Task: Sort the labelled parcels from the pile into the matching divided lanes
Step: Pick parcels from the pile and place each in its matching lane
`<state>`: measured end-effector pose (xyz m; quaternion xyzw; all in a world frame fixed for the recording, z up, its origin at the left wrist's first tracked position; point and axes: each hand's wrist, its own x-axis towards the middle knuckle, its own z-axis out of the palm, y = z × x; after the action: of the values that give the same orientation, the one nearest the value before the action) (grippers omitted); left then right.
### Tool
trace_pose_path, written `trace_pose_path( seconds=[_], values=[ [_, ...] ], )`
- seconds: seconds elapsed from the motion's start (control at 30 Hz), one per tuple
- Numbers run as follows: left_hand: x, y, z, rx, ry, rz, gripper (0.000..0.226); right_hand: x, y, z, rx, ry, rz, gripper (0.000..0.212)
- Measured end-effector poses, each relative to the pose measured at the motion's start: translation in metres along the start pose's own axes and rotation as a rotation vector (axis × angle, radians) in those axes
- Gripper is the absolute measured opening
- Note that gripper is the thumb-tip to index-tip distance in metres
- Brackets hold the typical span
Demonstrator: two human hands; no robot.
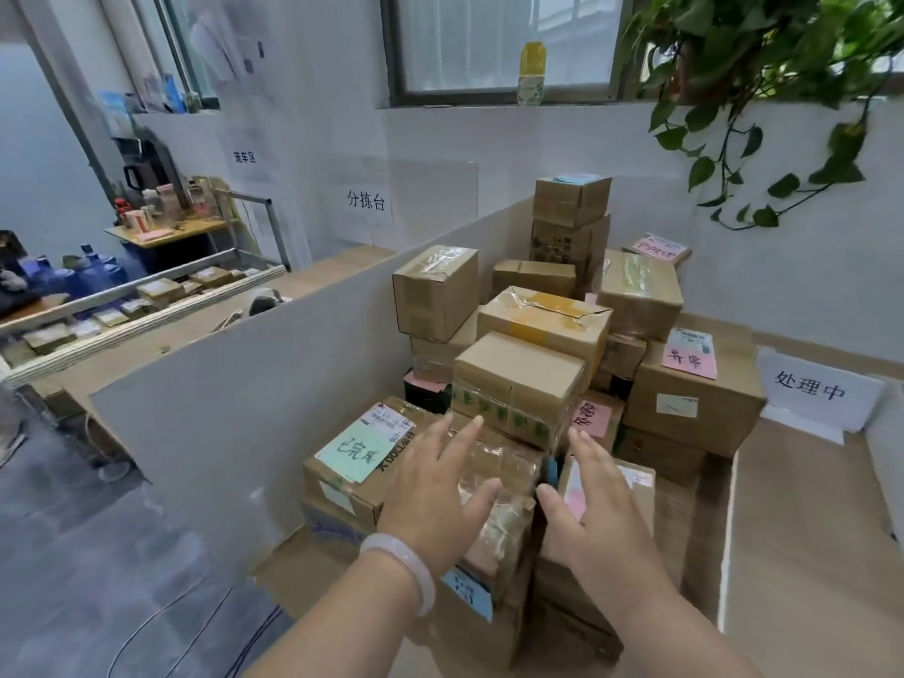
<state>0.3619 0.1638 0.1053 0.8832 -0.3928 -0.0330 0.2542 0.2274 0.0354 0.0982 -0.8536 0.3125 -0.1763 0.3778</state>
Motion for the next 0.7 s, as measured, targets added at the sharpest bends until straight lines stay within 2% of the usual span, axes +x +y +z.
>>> trace_pose_path(
  seconds=[0.23, 0.37, 0.47, 0.6, 0.7],
  values=[
    [0.082, -0.003, -0.012, -0.192, 0.034, 0.012, 0.065, 0.063, -0.016, -0.001, 0.169, 0.204, 0.118, 0.07],
    [0.11, -0.007, -0.012, -0.298, -0.039, -0.026, 0.072, 0.082, -0.021, 0.0, 0.282, 0.204, 0.25, 0.062],
    [0.123, -0.007, -0.011, -0.466, -0.102, -0.08, 0.08, 0.086, -0.031, 0.001, 0.455, 0.218, 0.333, 0.053],
    [0.126, -0.011, -0.017, -0.618, -0.127, -0.105, 0.082, 0.075, -0.046, 0.006, 0.613, 0.347, 0.379, 0.051],
    [0.121, -0.02, -0.026, -0.633, -0.115, -0.045, 0.074, 0.061, -0.05, 0.016, 0.601, 0.452, 0.365, 0.054]
  ],
)
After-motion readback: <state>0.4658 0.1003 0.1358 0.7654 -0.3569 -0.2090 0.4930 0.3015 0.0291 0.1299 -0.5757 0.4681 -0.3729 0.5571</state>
